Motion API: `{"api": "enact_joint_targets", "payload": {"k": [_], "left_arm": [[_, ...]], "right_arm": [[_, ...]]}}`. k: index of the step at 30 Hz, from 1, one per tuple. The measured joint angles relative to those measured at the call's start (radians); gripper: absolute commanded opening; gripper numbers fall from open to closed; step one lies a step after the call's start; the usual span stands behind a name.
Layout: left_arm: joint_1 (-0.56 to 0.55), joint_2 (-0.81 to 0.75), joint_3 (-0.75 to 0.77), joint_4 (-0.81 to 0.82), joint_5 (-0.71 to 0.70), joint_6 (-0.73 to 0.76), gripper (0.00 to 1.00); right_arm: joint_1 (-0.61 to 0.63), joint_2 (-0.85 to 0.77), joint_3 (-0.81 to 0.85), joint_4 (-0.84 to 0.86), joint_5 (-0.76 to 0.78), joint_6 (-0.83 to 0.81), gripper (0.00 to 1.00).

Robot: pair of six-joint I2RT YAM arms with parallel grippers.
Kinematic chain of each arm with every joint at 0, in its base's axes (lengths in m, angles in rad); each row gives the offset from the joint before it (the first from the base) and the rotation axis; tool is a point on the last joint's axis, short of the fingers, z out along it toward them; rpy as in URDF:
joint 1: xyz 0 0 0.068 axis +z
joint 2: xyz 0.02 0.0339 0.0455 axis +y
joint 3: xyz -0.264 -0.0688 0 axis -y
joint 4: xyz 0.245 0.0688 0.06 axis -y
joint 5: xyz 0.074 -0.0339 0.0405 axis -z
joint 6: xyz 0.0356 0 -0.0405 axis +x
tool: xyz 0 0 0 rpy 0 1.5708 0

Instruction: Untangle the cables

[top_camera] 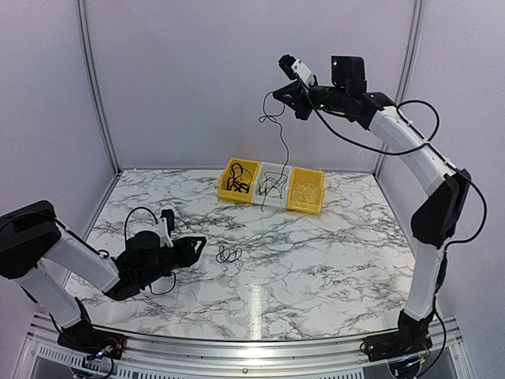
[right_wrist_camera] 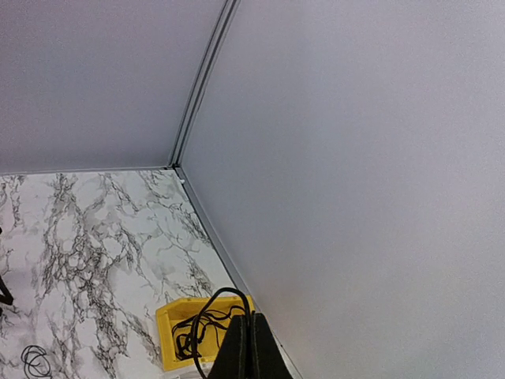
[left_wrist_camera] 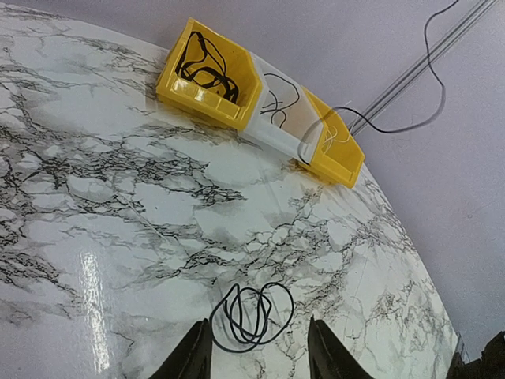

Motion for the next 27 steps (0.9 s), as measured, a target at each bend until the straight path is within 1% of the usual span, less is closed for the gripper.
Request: {"api": "enact_joint_targets", "payload": {"k": [6, 12, 19, 27], "left_arm": [[0.0, 0.002, 0.002, -0.001, 0.001, 0.01, 0.43], [0.0, 0.023, 0.013, -0.003, 0.003, 0.014, 0.43], [0.0, 0.038, 0.015, -0.01, 0.009, 0.014, 0.43], [0.0, 0.04, 0.015, -0.016, 0.008, 0.013, 0.43]], "right_arm": [[0.0, 0.09, 0.126, 0.048, 0.035, 0.001, 0.0], [0.001, 0.196, 0.26, 0.15, 0.07, 0.005, 0.0], [0.003, 0.313, 0.313, 0.29, 0.103, 0.009, 0.0], [0.019, 0.411, 0.341, 0.364, 0.121, 0.01, 0.0]]}}
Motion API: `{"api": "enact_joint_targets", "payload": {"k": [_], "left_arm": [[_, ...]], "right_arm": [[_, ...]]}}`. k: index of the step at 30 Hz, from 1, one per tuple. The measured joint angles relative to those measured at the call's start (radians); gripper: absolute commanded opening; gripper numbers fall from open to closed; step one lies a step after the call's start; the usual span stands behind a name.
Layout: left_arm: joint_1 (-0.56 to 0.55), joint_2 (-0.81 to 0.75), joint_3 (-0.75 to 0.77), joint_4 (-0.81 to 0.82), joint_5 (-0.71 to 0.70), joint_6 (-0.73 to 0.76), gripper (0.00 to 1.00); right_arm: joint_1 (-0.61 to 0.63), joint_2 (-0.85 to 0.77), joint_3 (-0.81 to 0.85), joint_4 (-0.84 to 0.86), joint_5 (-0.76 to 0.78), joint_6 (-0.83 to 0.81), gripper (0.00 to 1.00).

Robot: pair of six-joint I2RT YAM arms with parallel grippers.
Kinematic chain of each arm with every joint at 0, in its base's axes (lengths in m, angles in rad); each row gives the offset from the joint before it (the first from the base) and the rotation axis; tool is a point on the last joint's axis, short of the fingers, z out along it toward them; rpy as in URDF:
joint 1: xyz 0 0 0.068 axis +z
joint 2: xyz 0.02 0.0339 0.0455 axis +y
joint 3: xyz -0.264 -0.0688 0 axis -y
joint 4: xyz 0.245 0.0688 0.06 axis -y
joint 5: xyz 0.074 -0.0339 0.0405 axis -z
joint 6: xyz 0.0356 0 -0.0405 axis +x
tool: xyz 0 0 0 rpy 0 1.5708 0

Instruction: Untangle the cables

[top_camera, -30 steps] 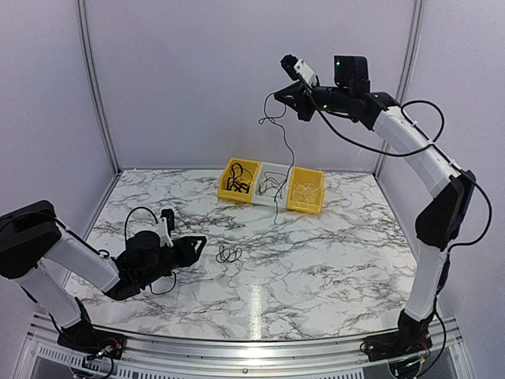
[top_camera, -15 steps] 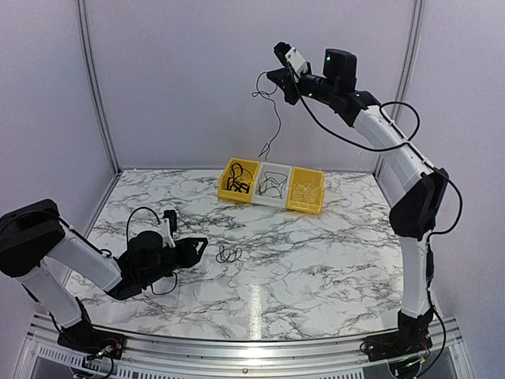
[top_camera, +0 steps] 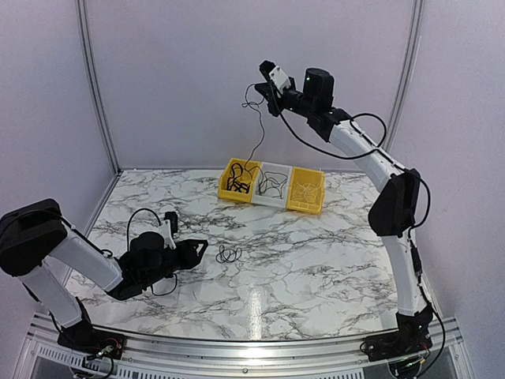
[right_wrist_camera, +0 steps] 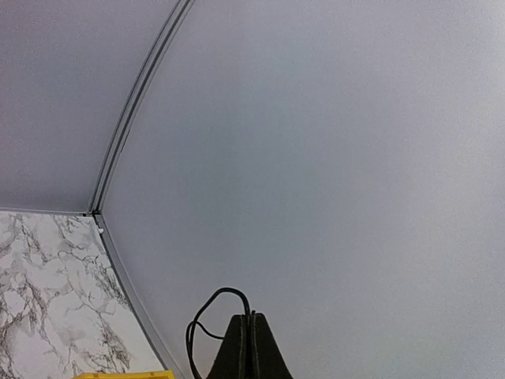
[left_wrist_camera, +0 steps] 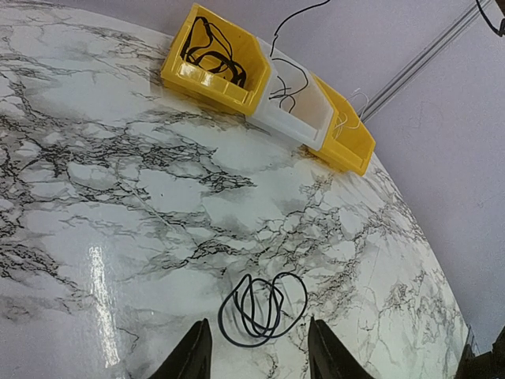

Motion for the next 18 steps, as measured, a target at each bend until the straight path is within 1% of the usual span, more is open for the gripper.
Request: {"api": "enact_joint_targets", "payload": {"k": [11, 18], "left_arm": [[0.0, 0.023, 0.0, 0.0, 0.0, 0.0, 0.43], [0.0, 0.034, 0.001, -0.001, 0.002, -0.002, 0.43]], "right_arm": [[0.053, 0.013, 0.095, 0.104, 0.034, -0.041, 0.0], [0.066, 0.013, 0.091, 0.128, 0.051, -0.071, 0.0]]}}
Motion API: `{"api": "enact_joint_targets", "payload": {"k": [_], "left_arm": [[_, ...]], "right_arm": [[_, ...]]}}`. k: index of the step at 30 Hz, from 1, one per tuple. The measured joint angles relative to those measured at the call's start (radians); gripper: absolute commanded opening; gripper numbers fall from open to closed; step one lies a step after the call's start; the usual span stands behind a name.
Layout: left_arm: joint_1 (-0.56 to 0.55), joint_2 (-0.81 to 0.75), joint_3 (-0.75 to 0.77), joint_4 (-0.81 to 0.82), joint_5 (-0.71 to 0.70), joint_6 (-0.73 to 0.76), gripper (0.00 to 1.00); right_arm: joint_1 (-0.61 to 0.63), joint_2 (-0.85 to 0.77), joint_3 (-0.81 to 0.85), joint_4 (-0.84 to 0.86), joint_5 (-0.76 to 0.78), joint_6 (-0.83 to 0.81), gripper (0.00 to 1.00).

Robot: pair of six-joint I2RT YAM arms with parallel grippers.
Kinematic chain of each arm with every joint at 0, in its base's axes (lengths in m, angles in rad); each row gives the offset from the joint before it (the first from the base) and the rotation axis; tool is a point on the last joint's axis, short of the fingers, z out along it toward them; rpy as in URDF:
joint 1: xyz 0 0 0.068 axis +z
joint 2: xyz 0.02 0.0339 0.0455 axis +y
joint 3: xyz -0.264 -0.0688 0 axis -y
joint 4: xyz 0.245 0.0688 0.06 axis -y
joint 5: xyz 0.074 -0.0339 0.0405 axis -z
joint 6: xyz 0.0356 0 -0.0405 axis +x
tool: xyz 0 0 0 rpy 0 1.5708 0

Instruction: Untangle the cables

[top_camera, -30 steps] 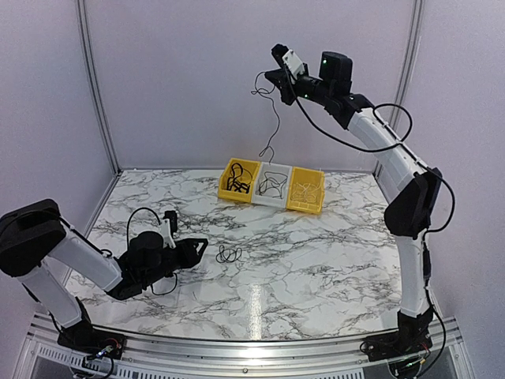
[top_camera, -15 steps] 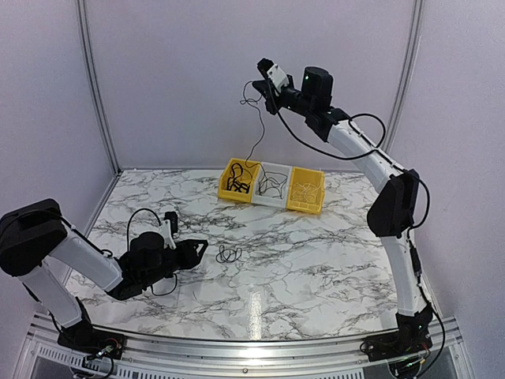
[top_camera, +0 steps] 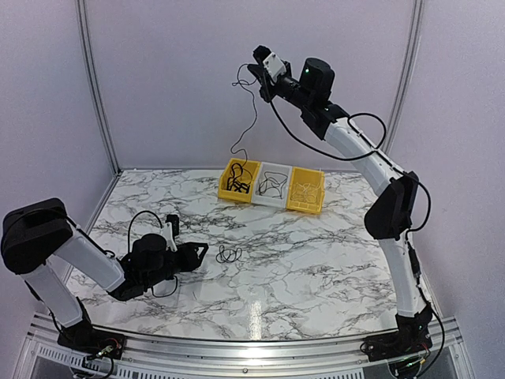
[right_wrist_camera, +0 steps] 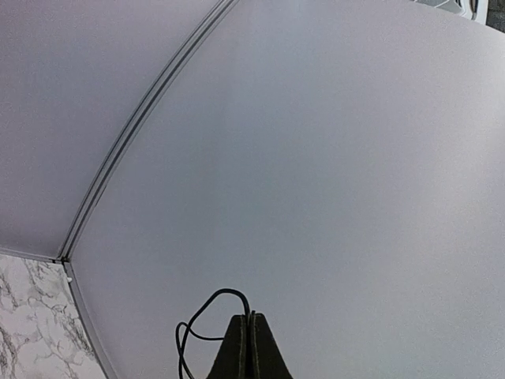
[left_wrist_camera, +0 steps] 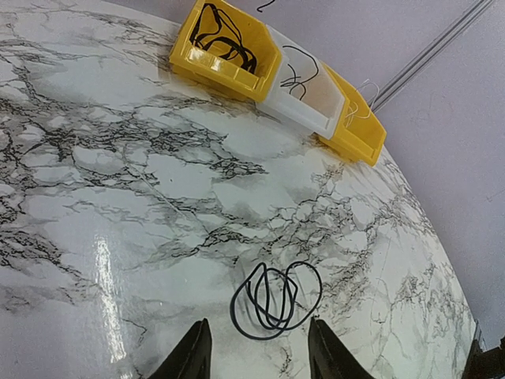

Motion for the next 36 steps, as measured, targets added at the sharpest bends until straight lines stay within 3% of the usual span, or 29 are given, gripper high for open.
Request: {"api": "enact_joint_targets", "payload": {"k": [18, 33, 36], "left_arm": [[0.0, -0.092, -0.066, -0.002, -0.024, -0.005, 0.44], [0.0, -0.097, -0.074, -0.003, -0.028, -0.021, 0.44], [0.0, -0.097, -0.079, -0.003, -0.028, -0.023, 0.44]], "right_arm": [[-0.003, 0.206, -0.154, 0.059, 0.04, -0.003, 0.0], [-0.012, 0.177, -0.437, -0.011, 0.035, 0.003, 0.0], [-0.012, 0.177, -0.437, -0.014, 0.035, 0.003, 0.07]]}}
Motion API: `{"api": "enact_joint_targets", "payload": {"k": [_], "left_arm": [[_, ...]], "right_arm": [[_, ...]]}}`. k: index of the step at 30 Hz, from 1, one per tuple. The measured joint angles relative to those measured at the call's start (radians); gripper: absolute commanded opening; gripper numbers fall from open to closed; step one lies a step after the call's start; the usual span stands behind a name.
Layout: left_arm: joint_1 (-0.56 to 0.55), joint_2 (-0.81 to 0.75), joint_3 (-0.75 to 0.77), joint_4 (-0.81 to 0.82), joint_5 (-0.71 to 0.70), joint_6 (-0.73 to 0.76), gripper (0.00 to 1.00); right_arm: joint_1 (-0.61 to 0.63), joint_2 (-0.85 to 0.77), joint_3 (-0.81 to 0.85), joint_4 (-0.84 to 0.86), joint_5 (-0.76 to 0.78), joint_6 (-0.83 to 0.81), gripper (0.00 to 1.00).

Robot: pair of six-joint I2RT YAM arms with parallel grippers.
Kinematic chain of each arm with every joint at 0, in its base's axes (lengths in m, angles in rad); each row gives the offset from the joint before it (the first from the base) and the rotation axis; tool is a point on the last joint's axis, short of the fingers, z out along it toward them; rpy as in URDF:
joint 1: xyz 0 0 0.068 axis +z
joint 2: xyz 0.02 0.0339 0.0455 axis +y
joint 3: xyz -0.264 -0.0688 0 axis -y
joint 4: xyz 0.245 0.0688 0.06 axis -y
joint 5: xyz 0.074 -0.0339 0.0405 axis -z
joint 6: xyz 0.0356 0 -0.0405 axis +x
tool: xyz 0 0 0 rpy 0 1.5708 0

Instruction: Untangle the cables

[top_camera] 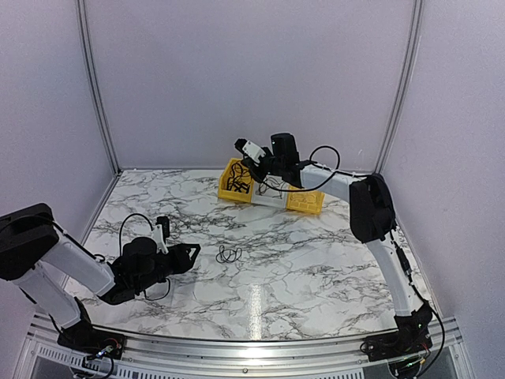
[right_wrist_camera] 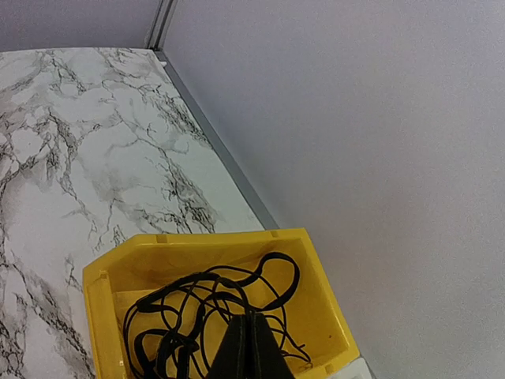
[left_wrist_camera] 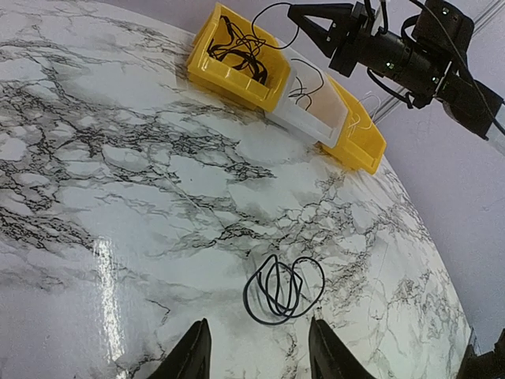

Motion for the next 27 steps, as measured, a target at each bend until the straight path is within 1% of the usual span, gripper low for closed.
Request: {"api": "enact_joint_targets", "payload": {"k": [2, 4, 10, 15, 17, 20, 24, 27], "left_arm": [[0.0, 0.0, -0.005, -0.001, 0.0, 0.0, 0.44], [0.0, 0.0, -0.008, -0.002, -0.001, -0.001, 0.44], [0.0, 0.0, -0.009, -0.002, -0.002, -0.004, 0.44], [0.0, -0.001, -0.009, -0.002, -0.001, -0.004, 0.44], [0.0, -0.002, -0.008, -0.002, 0.0, -0.004, 0.44], [0.0, -0.002, -0.008, -0.002, 0.002, -0.004, 0.44], [0.0, 0.008, 0.003, -0.002, 0.017, -0.005, 0.44], [0.0, 0.036, 0.032, -0.009, 0.04, -0.009, 0.44]], "right_arm": [[0.0, 0.0, 0.0, -0.002, -0.002, -0.002, 0.17], [0.002, 0.0, 0.0, -0.018, -0.008, -0.009, 0.24], [0.006, -0.019, -0.02, -0.094, -0.011, -0.015, 0.37], [0.007, -0.118, -0.094, -0.187, -0.008, -0.022, 0.45], [0.007, -0.169, -0.113, -0.228, -0.011, -0.024, 0.46], [0.007, -0.252, -0.167, -0.266, -0.027, -0.028, 0.46], [0.015, -0.413, -0.356, -0.287, -0.08, -0.035, 0.43], [0.047, -0.528, -0.539, -0.291, -0.13, -0.036, 0.41]]}}
